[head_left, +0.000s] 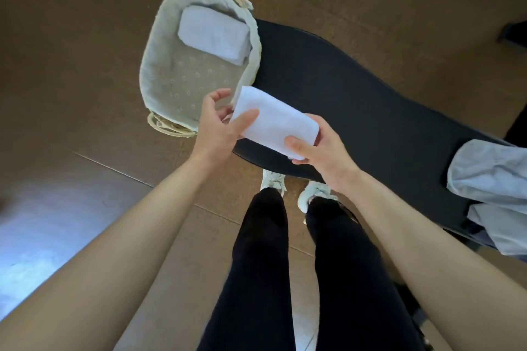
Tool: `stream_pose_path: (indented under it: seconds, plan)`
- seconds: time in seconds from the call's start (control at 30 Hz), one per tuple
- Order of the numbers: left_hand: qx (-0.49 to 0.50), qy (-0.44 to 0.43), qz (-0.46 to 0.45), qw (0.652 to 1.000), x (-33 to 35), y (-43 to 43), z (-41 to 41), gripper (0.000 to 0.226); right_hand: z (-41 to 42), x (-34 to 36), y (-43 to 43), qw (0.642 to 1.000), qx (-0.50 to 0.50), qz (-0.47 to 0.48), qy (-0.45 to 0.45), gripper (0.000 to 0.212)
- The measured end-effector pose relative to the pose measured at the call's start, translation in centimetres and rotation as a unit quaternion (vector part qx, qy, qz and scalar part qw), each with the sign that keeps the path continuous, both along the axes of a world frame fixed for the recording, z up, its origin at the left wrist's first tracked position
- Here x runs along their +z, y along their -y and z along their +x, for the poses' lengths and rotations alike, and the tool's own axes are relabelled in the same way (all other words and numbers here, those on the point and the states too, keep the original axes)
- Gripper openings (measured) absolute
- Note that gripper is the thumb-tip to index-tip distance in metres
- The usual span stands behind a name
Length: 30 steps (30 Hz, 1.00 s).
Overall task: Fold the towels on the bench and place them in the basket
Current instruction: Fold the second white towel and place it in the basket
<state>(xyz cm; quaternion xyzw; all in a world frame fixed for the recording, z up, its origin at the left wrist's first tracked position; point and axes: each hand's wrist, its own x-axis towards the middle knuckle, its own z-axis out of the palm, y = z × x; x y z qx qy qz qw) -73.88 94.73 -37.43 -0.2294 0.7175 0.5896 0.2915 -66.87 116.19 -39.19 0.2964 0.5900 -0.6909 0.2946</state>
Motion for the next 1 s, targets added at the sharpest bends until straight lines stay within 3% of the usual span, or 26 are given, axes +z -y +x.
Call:
stream_pose_path:
  seconds: [0.1, 0.23, 0.4, 0.47, 0.53, 0.6, 0.77, 0.9, 1.0]
  plan:
    - [0.018, -0.026, -0.009, 0.999, 1.7, 3.0, -2.6, 0.073, -2.8, 0.9, 2.6, 0.999, 0.009, -0.016, -0.033, 0.049]
    - [0.065, -0.053, -0.084, 0.993, 1.5, 6.1, -5.6, 0.053, -7.1, 1.2, 5.4, 0.998, 0.051, -0.032, -0.025, 0.044]
    - [0.127, -0.066, -0.168, 0.975, -0.9, 8.0, -8.5, 0.035, -12.3, 0.8, 8.7, 0.963, 0.231, 0.103, -0.087, 0.042]
    - [0.151, -0.048, -0.186, 0.970, -2.7, 8.2, -9.5, 0.030, -14.4, 0.3, 10.1, 0.927, 0.299, 0.189, -0.128, 0.051]
    - [0.158, -0.018, -0.206, 0.966, -4.1, 8.1, -10.1, 0.019, -16.1, -0.7, 11.3, 0.846, 0.382, 0.322, -0.187, 0.049]
    - [0.156, -0.006, -0.227, 0.961, -5.4, 8.1, -10.4, 0.006, -17.5, -1.6, 12.0, 0.777, 0.441, 0.398, -0.206, 0.041]
    - [0.174, 0.055, -0.181, 0.966, -7.6, 7.9, -12.2, 0.038, -20.2, -3.5, 13.1, 0.698, 0.538, 0.443, -0.162, 0.029]
    - [0.183, 0.055, -0.148, 0.970, -8.5, 7.6, -13.5, 0.039, -20.6, -4.3, 13.5, 0.651, 0.551, 0.494, -0.170, 0.036]
    - [0.177, 0.025, -0.147, 0.973, -9.3, 7.3, -13.1, 0.037, -19.9, -5.0, 13.2, 0.588, 0.527, 0.571, -0.224, 0.052]
